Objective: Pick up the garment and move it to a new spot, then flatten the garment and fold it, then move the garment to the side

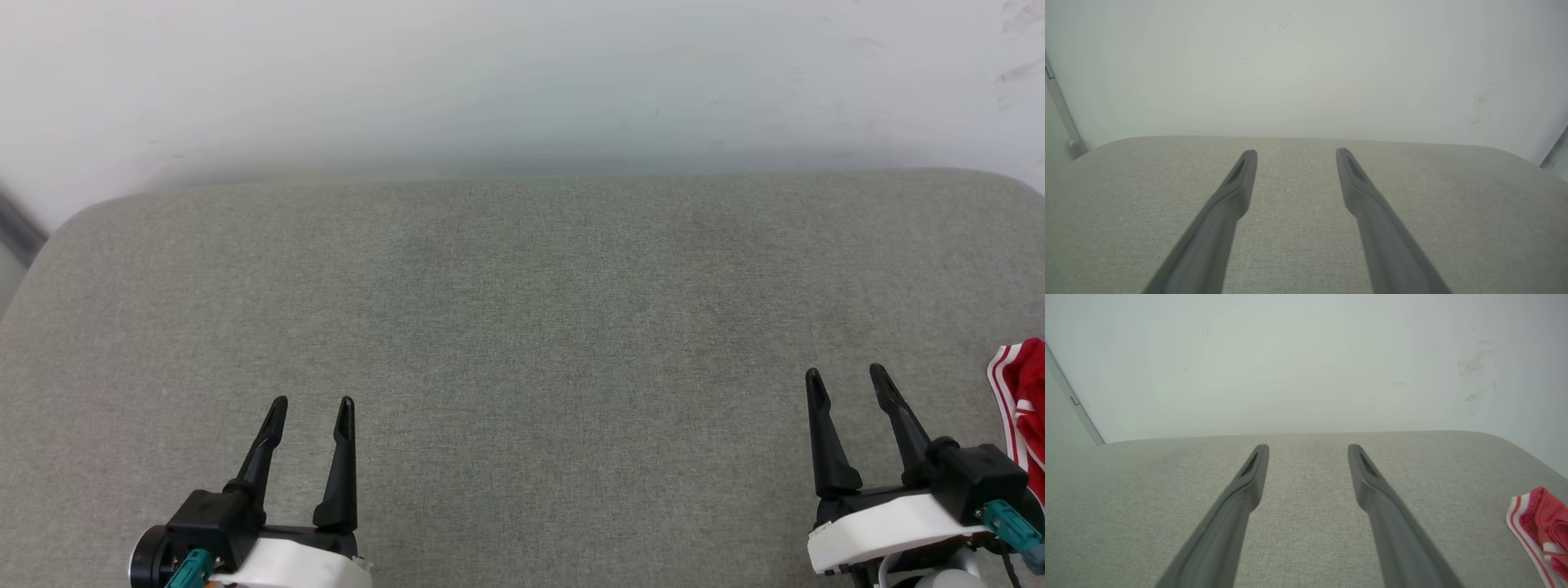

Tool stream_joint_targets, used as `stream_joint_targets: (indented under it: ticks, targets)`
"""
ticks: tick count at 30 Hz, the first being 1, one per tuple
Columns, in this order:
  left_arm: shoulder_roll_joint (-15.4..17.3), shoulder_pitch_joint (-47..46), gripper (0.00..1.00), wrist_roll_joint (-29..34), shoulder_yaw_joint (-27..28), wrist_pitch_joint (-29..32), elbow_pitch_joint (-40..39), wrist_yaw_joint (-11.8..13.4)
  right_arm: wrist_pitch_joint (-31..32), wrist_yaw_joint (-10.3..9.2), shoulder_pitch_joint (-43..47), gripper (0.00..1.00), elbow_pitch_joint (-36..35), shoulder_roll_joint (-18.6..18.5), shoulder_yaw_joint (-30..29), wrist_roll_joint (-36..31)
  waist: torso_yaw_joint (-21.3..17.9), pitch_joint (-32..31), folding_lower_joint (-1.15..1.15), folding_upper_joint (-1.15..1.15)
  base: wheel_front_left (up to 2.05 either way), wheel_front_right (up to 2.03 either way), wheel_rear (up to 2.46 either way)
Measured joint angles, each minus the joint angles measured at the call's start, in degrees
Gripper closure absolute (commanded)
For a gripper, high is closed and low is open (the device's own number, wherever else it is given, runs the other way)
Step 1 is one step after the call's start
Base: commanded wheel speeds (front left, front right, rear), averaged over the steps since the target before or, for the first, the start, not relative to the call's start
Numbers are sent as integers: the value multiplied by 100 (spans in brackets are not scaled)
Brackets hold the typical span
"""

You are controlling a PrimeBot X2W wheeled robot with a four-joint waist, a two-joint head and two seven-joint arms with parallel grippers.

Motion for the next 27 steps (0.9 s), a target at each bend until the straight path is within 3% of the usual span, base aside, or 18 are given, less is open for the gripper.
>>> stream_joint_targets:
  ticks: [13,14,18,27]
  targets:
    - [-12,43,0,-231,34,0,-26,0,-11,0,-3,0,-118,32,-18,-18,-5,7,0,0,0,0,0]
    - [-15,42,100,-248,48,0,-36,0,-11,0,6,100,-107,32,-10,-15,-5,6,1,0,0,0,0]
    - [-36,126,100,-277,37,21,170,0,4,0,128,100,99,33,2,21,-5,6,1,0,0,0,0]
    - [-20,109,100,-1269,38,214,301,1,243,0,141,100,165,33,-51,1001,-13,-10,1,0,0,0,0]
